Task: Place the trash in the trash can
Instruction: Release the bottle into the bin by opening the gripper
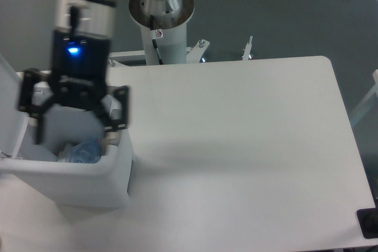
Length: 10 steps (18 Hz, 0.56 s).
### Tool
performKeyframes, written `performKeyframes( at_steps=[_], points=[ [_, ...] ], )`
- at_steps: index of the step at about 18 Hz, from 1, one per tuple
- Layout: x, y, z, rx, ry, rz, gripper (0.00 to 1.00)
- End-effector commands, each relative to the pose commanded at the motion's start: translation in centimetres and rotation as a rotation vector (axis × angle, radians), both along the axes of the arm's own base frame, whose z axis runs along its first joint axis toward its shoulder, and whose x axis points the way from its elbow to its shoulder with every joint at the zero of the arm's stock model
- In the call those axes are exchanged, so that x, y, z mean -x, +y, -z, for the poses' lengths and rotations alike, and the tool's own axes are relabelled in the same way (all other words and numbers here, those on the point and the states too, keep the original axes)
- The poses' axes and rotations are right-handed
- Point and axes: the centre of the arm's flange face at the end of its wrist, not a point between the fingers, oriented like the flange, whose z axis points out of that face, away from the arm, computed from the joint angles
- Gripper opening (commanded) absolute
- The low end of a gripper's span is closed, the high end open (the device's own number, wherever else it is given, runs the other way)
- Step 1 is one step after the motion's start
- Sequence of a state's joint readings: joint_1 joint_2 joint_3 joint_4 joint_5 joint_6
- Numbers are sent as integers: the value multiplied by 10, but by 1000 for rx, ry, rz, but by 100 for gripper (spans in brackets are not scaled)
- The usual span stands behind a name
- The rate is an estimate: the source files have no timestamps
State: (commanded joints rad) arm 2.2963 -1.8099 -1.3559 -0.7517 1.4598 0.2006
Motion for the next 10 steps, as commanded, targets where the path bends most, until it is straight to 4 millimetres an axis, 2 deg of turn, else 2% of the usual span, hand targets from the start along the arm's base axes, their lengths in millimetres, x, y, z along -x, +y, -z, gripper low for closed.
performKeyframes(
  at_steps=[3,6,10],
  points=[
    [24,-14,36,220,162,55,100],
    [47,-34,57,363,228,142,100],
    [51,-45,56,438,233,206,100]
  ],
)
